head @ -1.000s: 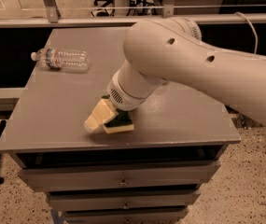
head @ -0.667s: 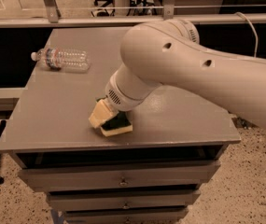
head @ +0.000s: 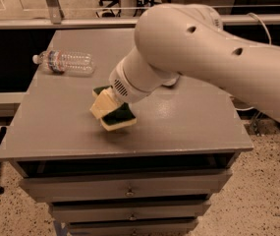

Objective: Pick sponge

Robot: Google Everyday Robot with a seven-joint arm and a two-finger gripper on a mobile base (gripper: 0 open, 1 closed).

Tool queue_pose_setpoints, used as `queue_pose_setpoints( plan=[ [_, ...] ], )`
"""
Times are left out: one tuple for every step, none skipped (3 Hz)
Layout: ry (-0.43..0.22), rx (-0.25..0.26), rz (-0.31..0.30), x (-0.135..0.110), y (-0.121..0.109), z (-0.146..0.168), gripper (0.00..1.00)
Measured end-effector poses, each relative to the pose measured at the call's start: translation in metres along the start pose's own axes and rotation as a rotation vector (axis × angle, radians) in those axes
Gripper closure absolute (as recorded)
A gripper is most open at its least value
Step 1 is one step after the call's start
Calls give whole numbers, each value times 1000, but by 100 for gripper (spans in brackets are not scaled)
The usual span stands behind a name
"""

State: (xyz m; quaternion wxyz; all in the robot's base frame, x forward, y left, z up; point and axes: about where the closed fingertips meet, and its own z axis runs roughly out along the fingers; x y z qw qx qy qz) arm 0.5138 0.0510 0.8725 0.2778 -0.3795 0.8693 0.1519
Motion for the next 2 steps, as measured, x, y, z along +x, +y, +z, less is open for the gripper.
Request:
queue_pose_setpoints(
  plan=[
    [-140, -79, -59, -46, 10, -27, 100],
    [-223, -126, -132, -74, 23, -48, 100]
  ],
)
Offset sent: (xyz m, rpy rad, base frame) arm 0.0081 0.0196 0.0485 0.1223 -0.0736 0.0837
